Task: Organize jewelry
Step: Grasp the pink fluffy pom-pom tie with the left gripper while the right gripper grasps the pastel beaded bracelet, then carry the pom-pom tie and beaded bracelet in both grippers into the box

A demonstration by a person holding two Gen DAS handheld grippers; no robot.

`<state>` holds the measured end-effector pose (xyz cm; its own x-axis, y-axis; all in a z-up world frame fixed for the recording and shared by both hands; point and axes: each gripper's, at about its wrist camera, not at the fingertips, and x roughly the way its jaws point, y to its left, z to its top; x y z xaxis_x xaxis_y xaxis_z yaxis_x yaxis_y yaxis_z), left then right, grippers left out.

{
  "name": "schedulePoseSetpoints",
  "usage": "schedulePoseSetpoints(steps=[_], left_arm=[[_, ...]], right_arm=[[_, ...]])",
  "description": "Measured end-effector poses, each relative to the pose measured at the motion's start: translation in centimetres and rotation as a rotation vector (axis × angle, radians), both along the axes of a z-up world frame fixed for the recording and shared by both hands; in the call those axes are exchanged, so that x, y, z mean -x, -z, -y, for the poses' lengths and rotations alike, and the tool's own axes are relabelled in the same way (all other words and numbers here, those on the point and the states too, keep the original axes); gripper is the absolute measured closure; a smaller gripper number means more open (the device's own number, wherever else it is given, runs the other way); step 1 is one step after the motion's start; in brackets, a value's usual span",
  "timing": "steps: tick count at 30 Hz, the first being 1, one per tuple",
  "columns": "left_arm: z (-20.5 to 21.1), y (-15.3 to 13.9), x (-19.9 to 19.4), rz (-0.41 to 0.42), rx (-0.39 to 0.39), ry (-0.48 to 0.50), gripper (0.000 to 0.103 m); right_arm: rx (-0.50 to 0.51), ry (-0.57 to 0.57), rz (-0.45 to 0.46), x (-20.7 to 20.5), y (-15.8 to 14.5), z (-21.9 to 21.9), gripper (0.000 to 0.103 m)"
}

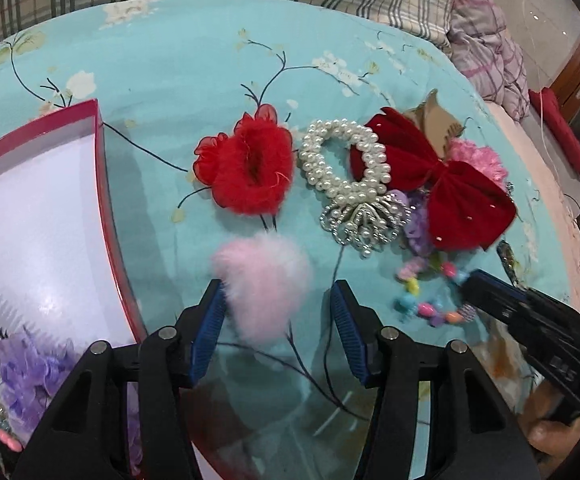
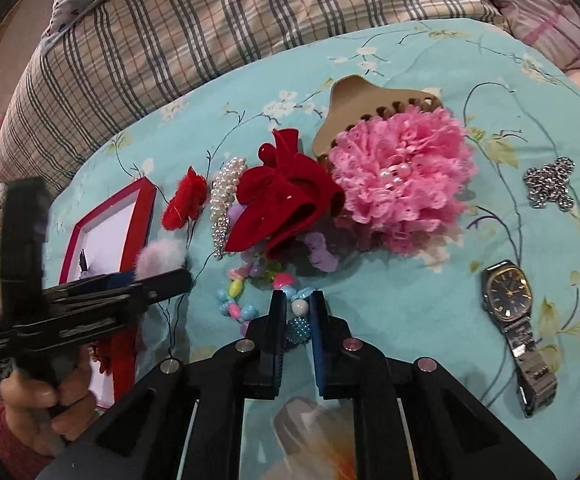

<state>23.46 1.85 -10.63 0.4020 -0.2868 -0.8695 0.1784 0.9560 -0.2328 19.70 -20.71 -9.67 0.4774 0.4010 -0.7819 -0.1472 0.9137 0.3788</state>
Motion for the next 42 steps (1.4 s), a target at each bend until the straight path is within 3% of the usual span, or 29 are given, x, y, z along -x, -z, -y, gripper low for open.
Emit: schedulePoseSetpoints(steps=[1,2,4,8,21,31,42], left_arm=[[0.1,0.0,-0.1,0.008,-0.001,0.002,0.053],[0.1,0.0,-0.1,0.01,0.002,0.0,0.065],[-0.1,0.0,-0.3,0.01,0.005,-0.011,0.073],[-0.7,-0.1,-0.2,0.014,0.034,-0.014,0.077],[-2.0,-3.9,2.2,0.094,0.097,-0.018,0.078],[-5.8,-6.6,5.4,0.143,0.107,-0.076,0.078],[-11.6,-7.1,8.7,0.155,0.112,-0.172,0.078]], right_arm=[[-0.003,0.001,0.002,0.1,-0.1,0.2,0.092],[-0.007,0.003,0.003,0.2,-0.2,0.3,0.092],[-0.014,0.004,0.007,0.3,-0.3,0.5,0.092],[-0.027,0.004,0.01,0.6,-0.4,0.6,0.092],[-0.037,-0.021,0.047,1.2,-2.2,-0.5,0.092],[-0.041,-0.054,0.079,2.1,-3.7,-2.1,0.092],[-0.062,-0.13,0.113,2.7,-5.6,-6.8,0.092]])
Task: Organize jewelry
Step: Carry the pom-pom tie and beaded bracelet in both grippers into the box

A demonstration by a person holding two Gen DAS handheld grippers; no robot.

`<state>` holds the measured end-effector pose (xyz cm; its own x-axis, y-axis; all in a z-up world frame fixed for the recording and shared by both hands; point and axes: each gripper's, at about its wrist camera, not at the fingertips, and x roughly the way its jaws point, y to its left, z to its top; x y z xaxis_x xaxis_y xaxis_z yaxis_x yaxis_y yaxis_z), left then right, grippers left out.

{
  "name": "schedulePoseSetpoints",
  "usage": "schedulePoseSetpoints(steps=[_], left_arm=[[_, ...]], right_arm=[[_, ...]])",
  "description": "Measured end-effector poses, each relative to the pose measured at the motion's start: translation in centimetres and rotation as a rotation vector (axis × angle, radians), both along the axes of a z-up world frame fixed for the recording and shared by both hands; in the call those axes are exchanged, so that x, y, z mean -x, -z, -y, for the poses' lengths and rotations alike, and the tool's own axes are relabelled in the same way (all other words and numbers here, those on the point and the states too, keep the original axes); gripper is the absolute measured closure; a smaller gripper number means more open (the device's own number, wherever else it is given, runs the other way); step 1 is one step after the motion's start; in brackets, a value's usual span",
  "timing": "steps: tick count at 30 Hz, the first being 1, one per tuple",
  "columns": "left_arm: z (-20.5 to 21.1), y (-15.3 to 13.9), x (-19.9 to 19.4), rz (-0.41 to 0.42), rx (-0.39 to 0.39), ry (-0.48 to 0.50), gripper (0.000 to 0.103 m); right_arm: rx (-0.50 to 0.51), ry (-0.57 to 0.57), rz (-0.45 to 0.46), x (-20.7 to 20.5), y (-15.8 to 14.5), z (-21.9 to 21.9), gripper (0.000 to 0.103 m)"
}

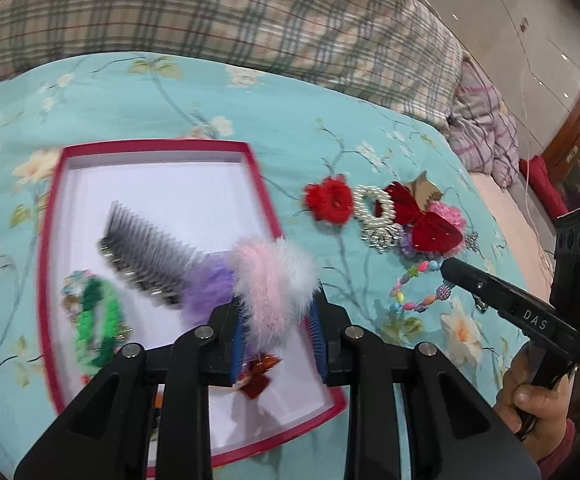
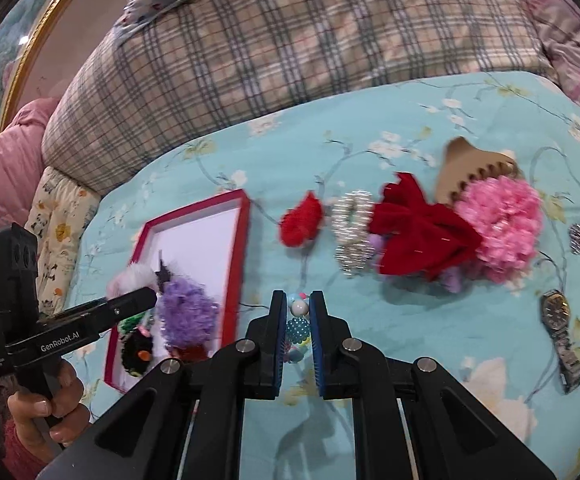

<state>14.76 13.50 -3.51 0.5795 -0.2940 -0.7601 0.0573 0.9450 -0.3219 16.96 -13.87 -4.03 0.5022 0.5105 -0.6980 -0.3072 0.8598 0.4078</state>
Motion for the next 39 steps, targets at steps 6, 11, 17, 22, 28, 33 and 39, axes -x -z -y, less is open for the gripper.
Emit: schedulePoseSetpoints(steps=[6,11,17,22,28,33,39], left_arm=[[-3.1,-0.5,0.6,0.009,-0.011,-0.057,0.078],[-5.3,-0.8,0.2,0.016,-0.016,-0.091,0.078],[-7.7,-0.7,-0.9,0.015,-0.028,-0.127,0.078],[-9.8,-0.1,-2.6,0.004,-0.037,-0.157,0.078],[-11.2,1.2,-5.7,-0.018,-0.057,-0.168,0.078],[-11.8,3.0,-8.0,-0.048,-0.064,-0.168,0.078],[-12.2,5.0,-9.0,-0.085,-0.052,-0.169,0.078]], right_arm=[[-0.022,-0.053,0.008,-0.2,-0.6,-3.2,0.092],[-0.036,-0.097,0.018,-1.1,-1.0,-6.2,0.092],[-0.045,-0.142,0.031,-2.7,-1.1,-10.2,0.092],[-0.046,-0.162,0.027,-4.6,-0.3,-12.9,0.092],[-0.054,-0.174,0.012,-7.0,1.3,-15.6,0.092],[-0.064,-0.159,0.012,-9.0,2.7,-17.0,0.092],[-0.049,-0.17,-0.016,-9.9,4.6,-18.2,0.092]])
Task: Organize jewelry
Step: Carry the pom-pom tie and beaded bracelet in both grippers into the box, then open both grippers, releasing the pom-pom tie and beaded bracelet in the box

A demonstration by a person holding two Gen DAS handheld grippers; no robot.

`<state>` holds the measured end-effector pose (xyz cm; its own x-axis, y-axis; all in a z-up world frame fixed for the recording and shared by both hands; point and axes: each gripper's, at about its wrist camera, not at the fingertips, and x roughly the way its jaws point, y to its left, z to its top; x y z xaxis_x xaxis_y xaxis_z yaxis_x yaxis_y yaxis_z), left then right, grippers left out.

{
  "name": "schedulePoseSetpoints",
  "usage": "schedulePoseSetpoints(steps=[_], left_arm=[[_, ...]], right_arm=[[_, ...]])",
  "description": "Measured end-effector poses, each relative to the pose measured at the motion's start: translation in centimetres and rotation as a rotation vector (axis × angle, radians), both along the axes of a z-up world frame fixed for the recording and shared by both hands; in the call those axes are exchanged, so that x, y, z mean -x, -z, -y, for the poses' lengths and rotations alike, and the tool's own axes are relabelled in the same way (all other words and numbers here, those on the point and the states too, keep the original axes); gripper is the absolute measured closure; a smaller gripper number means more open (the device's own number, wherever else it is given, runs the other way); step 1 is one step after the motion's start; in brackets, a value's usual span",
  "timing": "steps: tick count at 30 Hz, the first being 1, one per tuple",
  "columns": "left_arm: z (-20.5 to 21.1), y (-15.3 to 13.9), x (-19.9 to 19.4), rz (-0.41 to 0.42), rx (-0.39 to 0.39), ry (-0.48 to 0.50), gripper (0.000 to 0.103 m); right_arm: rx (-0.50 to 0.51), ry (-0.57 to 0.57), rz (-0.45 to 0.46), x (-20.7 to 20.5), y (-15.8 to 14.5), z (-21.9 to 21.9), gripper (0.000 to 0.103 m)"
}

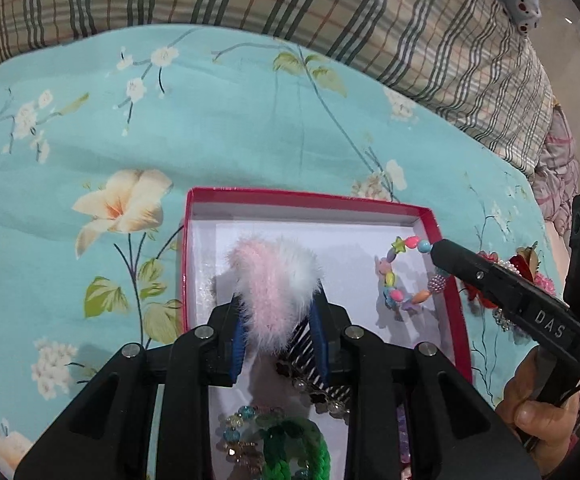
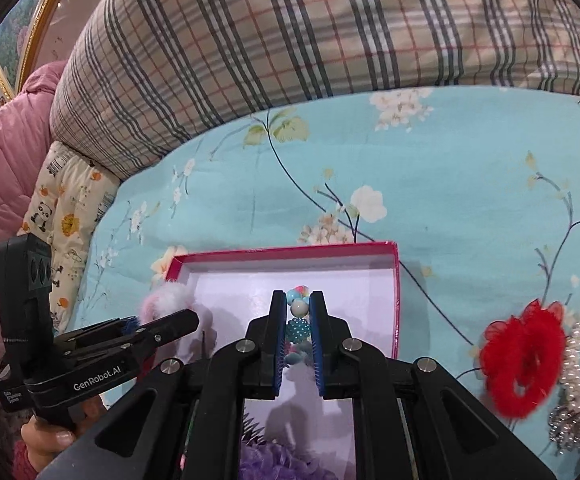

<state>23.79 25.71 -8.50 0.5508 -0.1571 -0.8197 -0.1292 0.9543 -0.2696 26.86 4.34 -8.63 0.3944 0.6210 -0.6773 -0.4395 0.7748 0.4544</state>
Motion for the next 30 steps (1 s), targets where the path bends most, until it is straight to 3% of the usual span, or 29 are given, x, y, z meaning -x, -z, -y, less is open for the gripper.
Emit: schedulePoseSetpoints(steps=[10,16,19,23,30], left_arm=[[0.1,1.0,-0.6,-0.017,0.0,0.007,0.077],[0.1,0.9,-0.5,-0.021,-0.006,0.007,0.077],[0.2,0.8,-0.5,-0.024,-0.008,0.001,0.074],[0.3,0.5,0.0,-0.02,-0.018,-0.01,0.059],[0.8,0.2,0.2,-0.028,-0.035,-0.011,0.059]], right_arm=[[0.021,-0.011,-0.057,-0.6,2.4,-0.5,0.092],[-0.008,-0.011,-0.069,-0.7,2.3,-0.3,0.086],[-0.011,-0.008,-0.064,-0.5,1.9,-0.1,0.085],[-0.01,-0.014,-0.054,-0.1,1.1,0.2,0.085],[-0.027,0.016,-0.042,0.8,0.1,2.1,0.08]])
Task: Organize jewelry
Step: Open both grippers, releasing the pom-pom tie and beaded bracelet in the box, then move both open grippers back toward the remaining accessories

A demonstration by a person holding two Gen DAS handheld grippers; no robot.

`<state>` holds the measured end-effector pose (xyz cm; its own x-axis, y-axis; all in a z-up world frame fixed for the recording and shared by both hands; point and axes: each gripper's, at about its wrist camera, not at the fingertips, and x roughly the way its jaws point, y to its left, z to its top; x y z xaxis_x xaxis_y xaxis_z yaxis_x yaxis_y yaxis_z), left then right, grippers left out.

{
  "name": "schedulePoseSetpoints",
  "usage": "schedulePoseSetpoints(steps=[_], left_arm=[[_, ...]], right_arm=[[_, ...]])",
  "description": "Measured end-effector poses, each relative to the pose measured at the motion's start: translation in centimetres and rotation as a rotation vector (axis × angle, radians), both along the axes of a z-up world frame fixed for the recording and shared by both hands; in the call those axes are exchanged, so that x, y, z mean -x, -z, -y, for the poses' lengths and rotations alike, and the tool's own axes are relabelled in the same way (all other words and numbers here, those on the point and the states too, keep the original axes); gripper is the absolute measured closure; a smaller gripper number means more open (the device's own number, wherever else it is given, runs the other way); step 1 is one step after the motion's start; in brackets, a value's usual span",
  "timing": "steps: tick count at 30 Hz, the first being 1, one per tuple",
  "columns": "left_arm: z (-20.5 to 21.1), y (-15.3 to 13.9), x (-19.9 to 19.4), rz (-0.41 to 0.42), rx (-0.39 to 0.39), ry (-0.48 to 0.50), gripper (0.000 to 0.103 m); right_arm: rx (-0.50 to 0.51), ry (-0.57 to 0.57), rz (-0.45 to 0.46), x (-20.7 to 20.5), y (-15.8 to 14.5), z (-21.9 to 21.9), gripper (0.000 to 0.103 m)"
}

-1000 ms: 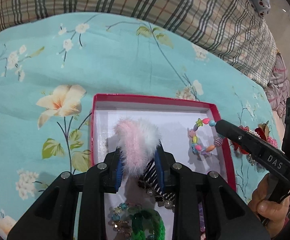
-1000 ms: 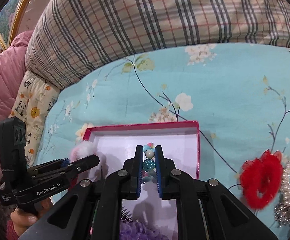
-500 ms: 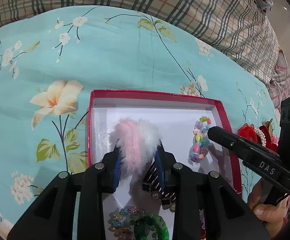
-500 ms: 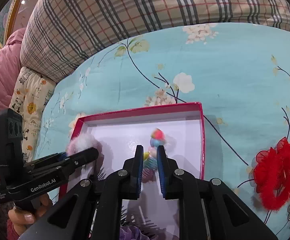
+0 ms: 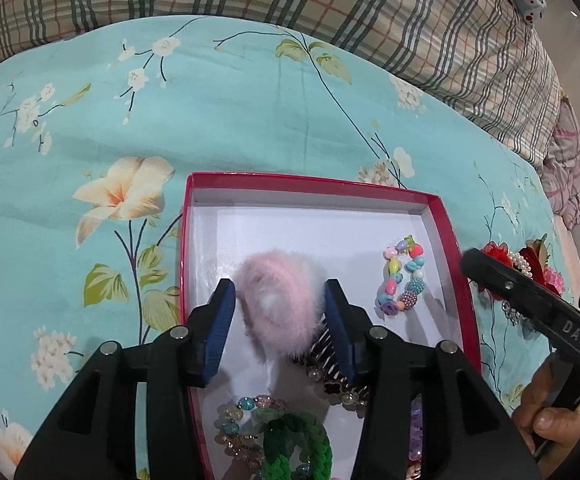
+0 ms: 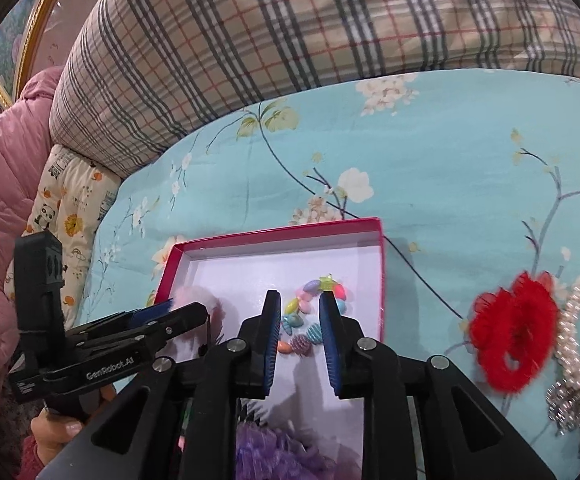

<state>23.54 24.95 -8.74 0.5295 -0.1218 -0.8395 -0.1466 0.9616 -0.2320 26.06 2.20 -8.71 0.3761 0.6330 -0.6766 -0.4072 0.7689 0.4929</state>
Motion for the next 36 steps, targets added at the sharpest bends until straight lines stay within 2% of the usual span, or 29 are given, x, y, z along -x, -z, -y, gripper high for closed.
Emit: schedulePoseSetpoints(steps=[2,11,15,19,22,36], left_arm=[[0.0,-0.4,0.2,0.006,0.005,-0.005,0.053],[2.0,-3.4,1.6,0.066,0.009,0.023,0.052],[3.6,-4.3,2.3,0.084,0.026,0.048,0.052],[5.7,-4.9,2.6,0.095,0.037,0.089,0.052],[7.2,-5.4,2.8,0.099,0.045,0.116,0.046],[15.4,-5.9,2.5,0.09,0.067,0.27,0.046]], right_arm=[[-0.001,0.014,0.003,0.4,-0.3,1.1,0.08],[0.008,0.082,0.012,2.3,-1.1,6.9,0.074],[0.019,0.118,0.009,3.3,-1.0,9.4,0.066],[0.029,0.153,0.002,4.4,-0.6,11.8,0.066],[0.031,0.178,-0.004,5.1,-0.3,13.6,0.066],[0.061,0.325,0.03,7.8,-1.5,22.6,0.066]])
